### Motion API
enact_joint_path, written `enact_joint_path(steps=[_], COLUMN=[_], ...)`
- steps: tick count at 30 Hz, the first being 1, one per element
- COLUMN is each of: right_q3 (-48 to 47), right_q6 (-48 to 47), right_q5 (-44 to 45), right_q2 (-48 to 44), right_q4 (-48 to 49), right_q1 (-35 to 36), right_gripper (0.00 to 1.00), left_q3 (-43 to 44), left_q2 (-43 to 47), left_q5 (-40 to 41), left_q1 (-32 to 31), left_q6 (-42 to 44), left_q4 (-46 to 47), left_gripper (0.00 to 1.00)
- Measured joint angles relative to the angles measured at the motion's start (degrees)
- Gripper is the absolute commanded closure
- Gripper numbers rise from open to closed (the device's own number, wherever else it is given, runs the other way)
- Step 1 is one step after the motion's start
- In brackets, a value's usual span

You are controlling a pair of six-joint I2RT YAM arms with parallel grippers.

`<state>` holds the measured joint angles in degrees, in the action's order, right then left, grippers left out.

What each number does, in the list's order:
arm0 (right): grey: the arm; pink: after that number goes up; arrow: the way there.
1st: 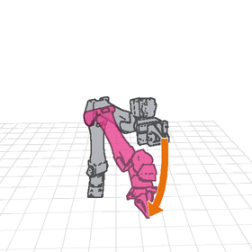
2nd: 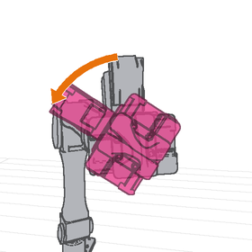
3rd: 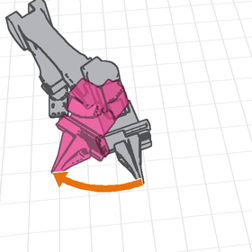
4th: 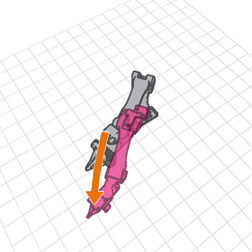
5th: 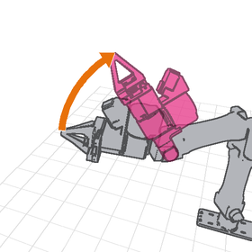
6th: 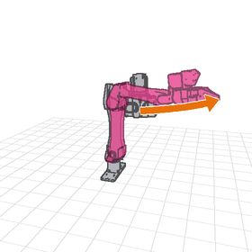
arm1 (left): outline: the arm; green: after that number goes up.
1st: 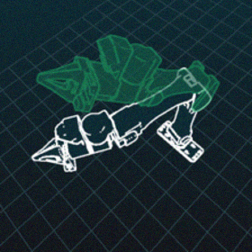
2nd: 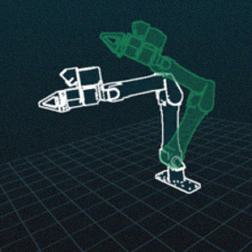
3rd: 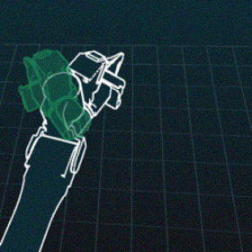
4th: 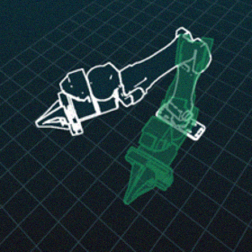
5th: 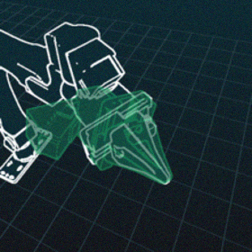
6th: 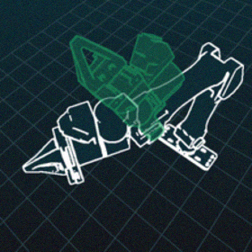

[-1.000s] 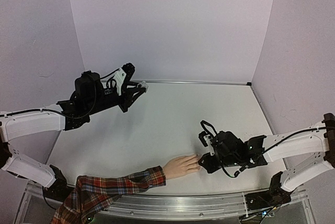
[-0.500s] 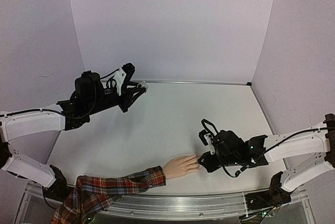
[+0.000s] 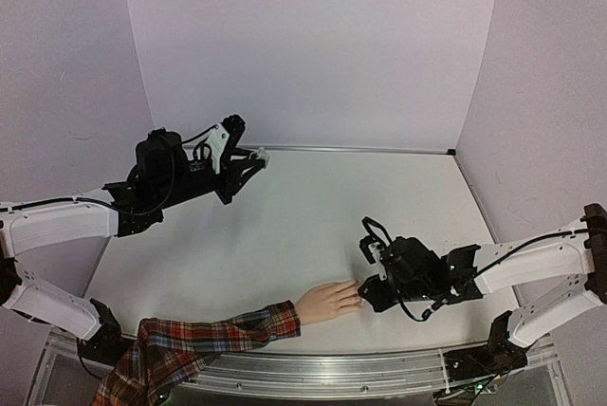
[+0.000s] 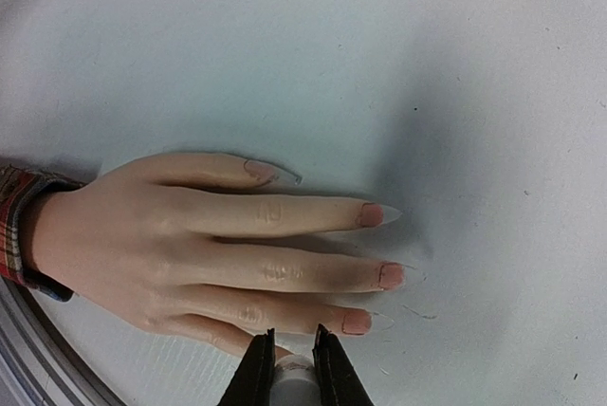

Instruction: Paint the nails

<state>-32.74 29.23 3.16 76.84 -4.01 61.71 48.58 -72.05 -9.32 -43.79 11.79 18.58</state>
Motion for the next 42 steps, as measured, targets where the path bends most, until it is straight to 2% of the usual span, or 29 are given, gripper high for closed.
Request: enact_joint_path(steps=[27, 37, 42], right_q3=[-0.7, -0.3, -0.3], right_q6=[2.2, 3.7, 2.1], right_q5=[2.5, 6.0, 1.5], right_q2=[0.8, -5.1, -7.0], right_q4=[-1.2, -5.5, -5.1], right_q1=[0.0, 0.0, 0.0], right_gripper=[1.0, 1.0, 1.0], left_q3=[0.0, 0.0, 0.0], left_q2=[0.0, 0.0, 0.0], left_q5=[0.0, -0.1, -0.4], left_q1=[0.0, 0.0, 0.0], left_q6=[0.0, 0.0, 0.0], left_q4=[0.0, 0.0, 0.0], left_gripper=[1.0, 1.0, 1.0])
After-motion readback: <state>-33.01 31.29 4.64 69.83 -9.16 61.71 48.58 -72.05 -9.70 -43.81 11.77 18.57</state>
